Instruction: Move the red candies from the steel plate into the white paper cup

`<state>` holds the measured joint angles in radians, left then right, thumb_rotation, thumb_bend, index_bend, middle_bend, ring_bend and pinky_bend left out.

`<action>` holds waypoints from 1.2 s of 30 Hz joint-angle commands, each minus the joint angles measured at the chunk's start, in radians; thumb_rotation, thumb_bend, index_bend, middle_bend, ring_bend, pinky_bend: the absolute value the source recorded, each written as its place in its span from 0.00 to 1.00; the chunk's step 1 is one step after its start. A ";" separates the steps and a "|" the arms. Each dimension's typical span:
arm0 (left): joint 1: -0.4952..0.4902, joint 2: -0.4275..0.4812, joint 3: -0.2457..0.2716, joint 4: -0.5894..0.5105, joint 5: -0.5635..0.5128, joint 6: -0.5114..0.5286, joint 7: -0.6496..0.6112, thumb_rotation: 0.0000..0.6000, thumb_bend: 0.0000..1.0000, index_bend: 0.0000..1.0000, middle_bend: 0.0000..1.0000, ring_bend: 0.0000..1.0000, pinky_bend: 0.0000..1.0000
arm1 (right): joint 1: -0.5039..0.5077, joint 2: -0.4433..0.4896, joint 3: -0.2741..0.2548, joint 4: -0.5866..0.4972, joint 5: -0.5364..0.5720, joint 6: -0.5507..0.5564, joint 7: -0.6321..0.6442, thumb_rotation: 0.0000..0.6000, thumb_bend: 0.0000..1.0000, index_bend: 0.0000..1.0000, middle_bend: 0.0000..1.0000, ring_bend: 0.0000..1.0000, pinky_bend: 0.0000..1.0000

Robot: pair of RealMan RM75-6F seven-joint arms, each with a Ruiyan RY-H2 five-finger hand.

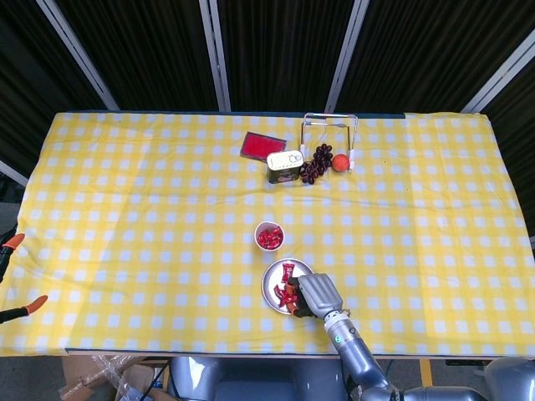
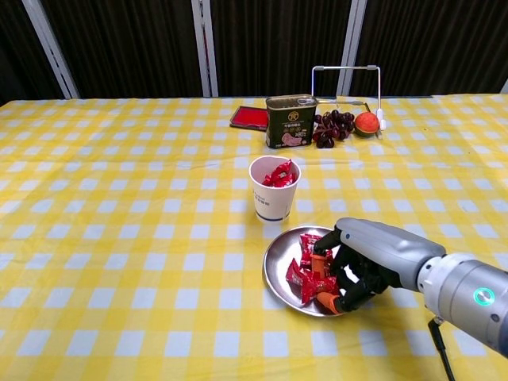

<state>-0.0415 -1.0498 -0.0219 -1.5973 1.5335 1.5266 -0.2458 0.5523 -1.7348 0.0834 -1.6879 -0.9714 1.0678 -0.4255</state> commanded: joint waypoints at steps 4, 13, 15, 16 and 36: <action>0.000 0.000 -0.001 0.000 0.000 0.001 0.000 1.00 0.04 0.00 0.00 0.00 0.00 | -0.001 0.006 0.004 -0.012 -0.011 0.005 0.005 1.00 0.51 0.62 0.80 0.92 0.97; 0.001 0.000 -0.001 -0.001 0.000 0.002 -0.002 1.00 0.04 0.00 0.00 0.00 0.00 | -0.002 0.047 0.038 -0.097 0.008 0.016 0.020 1.00 0.52 0.63 0.80 0.92 0.97; 0.001 0.000 0.000 0.000 0.001 0.002 -0.002 1.00 0.04 0.00 0.00 0.00 0.00 | 0.000 0.056 0.044 -0.110 0.010 0.021 0.018 1.00 0.52 0.63 0.80 0.92 0.97; 0.001 0.000 0.000 0.000 0.001 0.002 -0.003 1.00 0.04 0.00 0.00 0.00 0.00 | 0.002 0.061 0.048 -0.115 0.010 0.024 0.013 1.00 0.52 0.63 0.80 0.92 0.97; -0.004 0.011 0.001 -0.012 -0.013 -0.022 -0.016 1.00 0.04 0.00 0.00 0.00 0.00 | 0.144 0.096 0.233 -0.125 0.152 0.051 -0.097 1.00 0.52 0.63 0.80 0.92 0.97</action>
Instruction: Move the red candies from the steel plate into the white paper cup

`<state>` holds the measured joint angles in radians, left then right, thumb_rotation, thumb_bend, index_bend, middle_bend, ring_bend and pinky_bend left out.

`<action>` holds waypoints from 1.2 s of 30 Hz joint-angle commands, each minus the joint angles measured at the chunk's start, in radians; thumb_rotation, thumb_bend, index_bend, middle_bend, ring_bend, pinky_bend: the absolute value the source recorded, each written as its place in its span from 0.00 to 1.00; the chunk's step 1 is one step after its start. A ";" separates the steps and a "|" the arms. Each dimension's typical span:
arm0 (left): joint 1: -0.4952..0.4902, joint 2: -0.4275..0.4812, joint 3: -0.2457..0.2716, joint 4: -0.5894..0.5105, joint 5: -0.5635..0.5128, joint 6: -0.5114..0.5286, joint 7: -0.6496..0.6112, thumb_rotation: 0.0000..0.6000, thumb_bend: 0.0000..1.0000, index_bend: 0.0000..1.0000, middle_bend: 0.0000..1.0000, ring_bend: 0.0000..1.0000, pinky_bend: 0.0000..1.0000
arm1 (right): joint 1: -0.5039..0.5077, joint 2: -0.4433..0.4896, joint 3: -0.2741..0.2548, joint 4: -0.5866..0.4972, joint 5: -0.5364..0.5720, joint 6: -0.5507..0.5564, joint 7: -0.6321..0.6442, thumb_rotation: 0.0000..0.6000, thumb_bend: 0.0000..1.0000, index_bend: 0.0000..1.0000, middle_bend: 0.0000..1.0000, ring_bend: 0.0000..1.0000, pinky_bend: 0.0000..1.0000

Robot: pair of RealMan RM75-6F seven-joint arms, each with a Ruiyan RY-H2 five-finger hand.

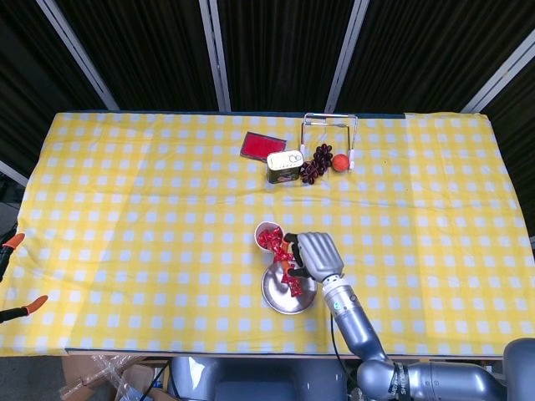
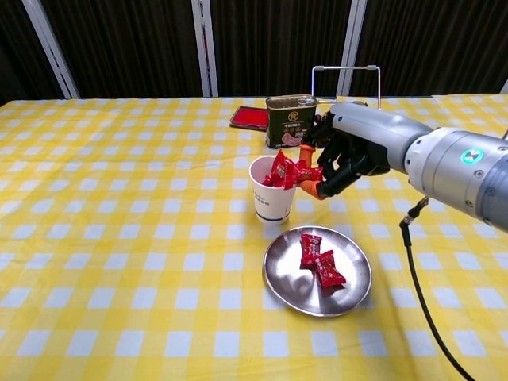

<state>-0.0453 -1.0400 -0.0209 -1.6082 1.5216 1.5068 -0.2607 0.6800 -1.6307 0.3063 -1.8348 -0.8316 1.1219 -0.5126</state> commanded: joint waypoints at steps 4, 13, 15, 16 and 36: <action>-0.002 0.005 0.001 -0.004 -0.005 -0.010 -0.004 1.00 0.04 0.00 0.00 0.00 0.00 | 0.044 -0.026 0.020 0.062 0.027 -0.008 -0.020 1.00 0.52 0.63 0.80 0.92 0.97; -0.004 0.011 0.002 -0.010 -0.010 -0.020 -0.015 1.00 0.04 0.00 0.00 0.00 0.00 | 0.103 -0.080 0.044 0.182 0.051 -0.022 -0.021 1.00 0.52 0.63 0.80 0.92 0.97; -0.005 0.013 0.003 -0.012 -0.010 -0.023 -0.018 1.00 0.04 0.00 0.00 0.00 0.00 | 0.109 -0.088 0.042 0.203 0.052 -0.025 -0.017 1.00 0.52 0.63 0.80 0.92 0.97; -0.005 0.014 0.003 -0.013 -0.010 -0.023 -0.019 1.00 0.04 0.00 0.00 0.00 0.00 | 0.112 -0.094 0.041 0.215 0.053 -0.027 -0.013 1.00 0.52 0.63 0.80 0.92 0.97; -0.006 0.018 0.004 -0.019 -0.014 -0.029 -0.022 1.00 0.04 0.00 0.00 0.00 0.00 | 0.126 -0.128 0.005 0.272 0.018 -0.023 0.014 1.00 0.52 0.57 0.80 0.92 0.97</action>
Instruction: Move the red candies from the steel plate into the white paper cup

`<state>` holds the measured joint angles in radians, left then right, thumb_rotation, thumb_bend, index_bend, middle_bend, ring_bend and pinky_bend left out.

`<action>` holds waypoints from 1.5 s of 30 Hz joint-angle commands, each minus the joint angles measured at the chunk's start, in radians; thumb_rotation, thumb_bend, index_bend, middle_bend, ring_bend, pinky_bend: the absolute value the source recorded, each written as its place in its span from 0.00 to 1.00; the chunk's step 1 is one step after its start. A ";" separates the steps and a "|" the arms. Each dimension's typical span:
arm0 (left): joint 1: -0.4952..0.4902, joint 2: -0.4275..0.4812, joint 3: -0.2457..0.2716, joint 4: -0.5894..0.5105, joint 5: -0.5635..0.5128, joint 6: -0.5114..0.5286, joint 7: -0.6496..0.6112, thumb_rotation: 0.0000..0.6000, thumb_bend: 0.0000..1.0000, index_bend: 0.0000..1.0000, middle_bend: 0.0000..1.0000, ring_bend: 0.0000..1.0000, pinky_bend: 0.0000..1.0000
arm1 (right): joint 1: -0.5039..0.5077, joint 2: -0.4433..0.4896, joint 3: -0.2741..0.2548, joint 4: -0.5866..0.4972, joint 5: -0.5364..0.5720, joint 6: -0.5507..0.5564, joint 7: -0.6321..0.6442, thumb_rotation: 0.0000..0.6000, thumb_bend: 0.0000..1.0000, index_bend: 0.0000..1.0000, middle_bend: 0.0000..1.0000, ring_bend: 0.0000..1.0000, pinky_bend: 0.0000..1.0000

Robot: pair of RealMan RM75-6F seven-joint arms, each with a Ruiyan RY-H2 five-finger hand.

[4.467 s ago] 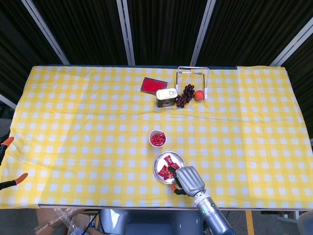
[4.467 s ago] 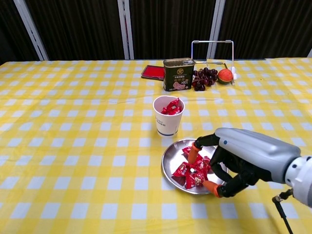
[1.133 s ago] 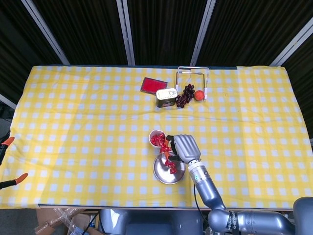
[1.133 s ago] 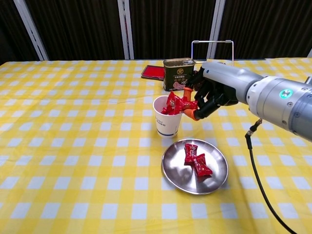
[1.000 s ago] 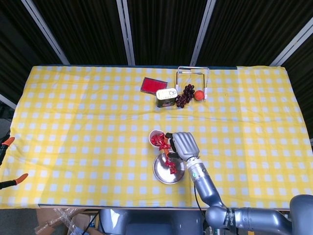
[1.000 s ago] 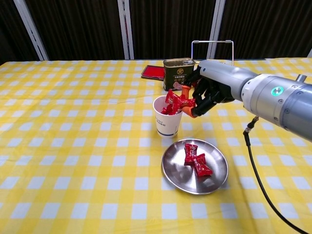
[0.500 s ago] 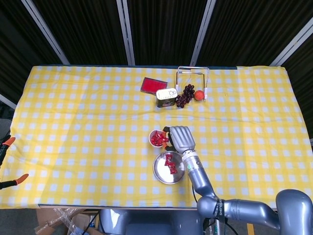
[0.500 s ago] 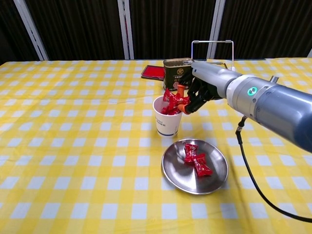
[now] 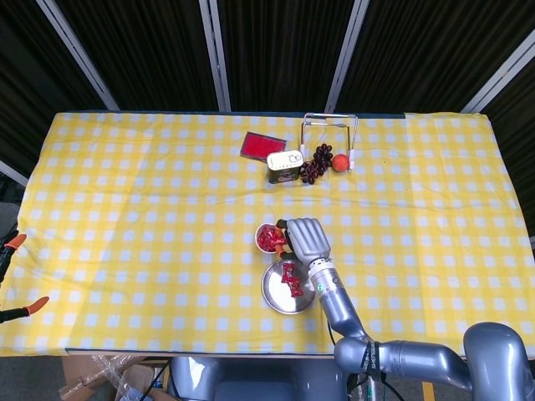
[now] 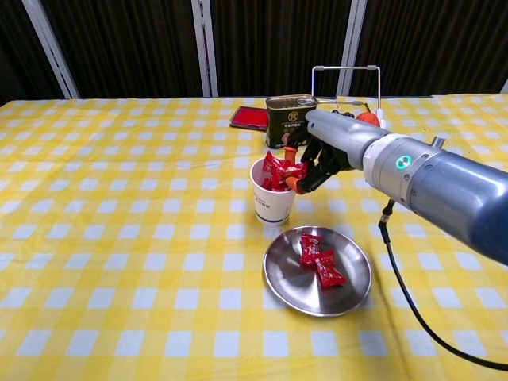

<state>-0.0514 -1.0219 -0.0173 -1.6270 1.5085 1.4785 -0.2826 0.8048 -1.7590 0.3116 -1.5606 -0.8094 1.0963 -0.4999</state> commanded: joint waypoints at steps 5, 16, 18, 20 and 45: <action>0.000 0.001 0.000 -0.001 -0.001 0.000 0.000 1.00 0.04 0.00 0.00 0.00 0.00 | 0.000 0.002 -0.002 -0.010 -0.023 0.010 0.010 1.00 0.52 0.48 0.80 0.92 0.97; 0.000 0.001 -0.002 -0.001 -0.002 0.001 0.001 1.00 0.04 0.00 0.00 0.00 0.00 | 0.000 0.002 -0.008 -0.020 -0.054 0.018 0.024 1.00 0.52 0.45 0.80 0.92 0.96; 0.000 0.001 -0.002 -0.001 -0.003 -0.001 0.002 1.00 0.04 0.00 0.00 0.00 0.00 | 0.001 0.000 -0.009 -0.023 -0.056 0.018 0.024 1.00 0.52 0.44 0.80 0.92 0.97; -0.001 0.001 -0.002 -0.001 -0.003 -0.002 0.002 1.00 0.04 0.00 0.00 0.00 0.00 | 0.002 -0.004 -0.013 -0.021 -0.058 0.016 0.023 1.00 0.52 0.44 0.80 0.92 0.97; -0.002 0.006 -0.003 -0.004 -0.008 -0.008 -0.005 1.00 0.04 0.00 0.00 0.00 0.00 | 0.034 -0.038 0.013 0.031 -0.025 0.011 0.002 1.00 0.53 0.17 0.80 0.92 0.96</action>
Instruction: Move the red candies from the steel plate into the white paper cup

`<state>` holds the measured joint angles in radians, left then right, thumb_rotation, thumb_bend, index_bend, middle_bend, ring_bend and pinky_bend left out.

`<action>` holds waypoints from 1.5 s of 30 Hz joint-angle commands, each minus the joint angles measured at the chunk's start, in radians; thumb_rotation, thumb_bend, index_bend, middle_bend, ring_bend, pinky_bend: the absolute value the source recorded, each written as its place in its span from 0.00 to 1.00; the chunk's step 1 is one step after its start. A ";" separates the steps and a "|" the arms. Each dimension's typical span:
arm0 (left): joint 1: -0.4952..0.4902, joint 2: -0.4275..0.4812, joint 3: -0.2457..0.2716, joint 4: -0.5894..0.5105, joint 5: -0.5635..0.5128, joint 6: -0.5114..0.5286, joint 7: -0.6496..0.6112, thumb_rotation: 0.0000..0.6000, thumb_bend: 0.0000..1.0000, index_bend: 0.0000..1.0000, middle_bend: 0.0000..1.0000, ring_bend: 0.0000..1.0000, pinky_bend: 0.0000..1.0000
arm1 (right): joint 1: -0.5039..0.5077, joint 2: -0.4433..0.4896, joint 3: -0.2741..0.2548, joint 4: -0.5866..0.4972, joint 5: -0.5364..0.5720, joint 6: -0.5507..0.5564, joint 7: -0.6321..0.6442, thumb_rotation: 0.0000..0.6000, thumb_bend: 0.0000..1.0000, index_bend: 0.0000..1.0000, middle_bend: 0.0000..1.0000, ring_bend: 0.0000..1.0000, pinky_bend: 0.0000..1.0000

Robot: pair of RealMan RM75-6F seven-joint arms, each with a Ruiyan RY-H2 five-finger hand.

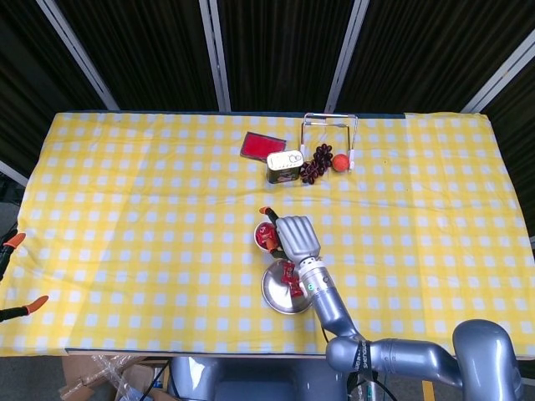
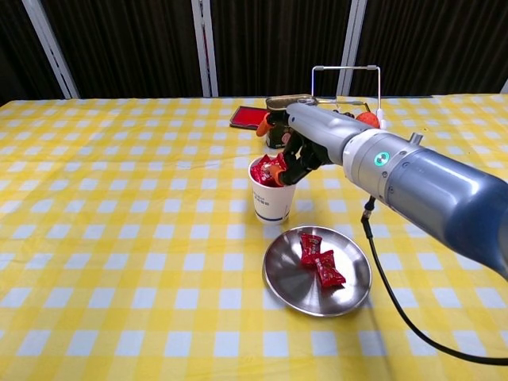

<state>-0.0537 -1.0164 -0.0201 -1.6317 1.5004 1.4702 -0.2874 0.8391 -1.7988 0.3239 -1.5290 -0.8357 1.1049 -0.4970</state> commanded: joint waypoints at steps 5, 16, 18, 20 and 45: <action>0.000 -0.001 -0.001 0.000 0.000 0.000 0.001 1.00 0.04 0.00 0.00 0.00 0.00 | -0.008 0.020 0.000 -0.022 -0.007 0.024 -0.012 1.00 0.46 0.04 0.80 0.92 0.96; 0.003 -0.006 -0.002 0.005 0.005 0.013 0.012 1.00 0.04 0.00 0.00 0.00 0.00 | -0.067 0.096 -0.037 -0.139 -0.051 0.103 -0.026 1.00 0.39 0.00 0.80 0.91 0.93; 0.004 -0.008 -0.002 0.008 0.008 0.017 0.014 1.00 0.04 0.00 0.00 0.00 0.00 | -0.087 0.121 -0.050 -0.176 -0.078 0.120 -0.013 1.00 0.39 0.00 0.77 0.88 0.89; 0.005 -0.010 -0.003 0.010 0.011 0.022 0.015 1.00 0.04 0.00 0.00 0.00 0.00 | -0.116 0.161 -0.074 -0.223 -0.124 0.145 0.002 1.00 0.39 0.00 0.73 0.84 0.85; 0.024 -0.086 -0.010 0.072 0.063 0.117 0.233 1.00 0.03 0.00 0.00 0.00 0.00 | -0.609 0.668 -0.504 -0.217 -0.628 0.528 0.292 1.00 0.25 0.00 0.00 0.00 0.00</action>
<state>-0.0321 -1.0939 -0.0270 -1.5644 1.5621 1.5795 -0.0684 0.2644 -1.1468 -0.1716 -1.7797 -1.4418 1.5985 -0.2385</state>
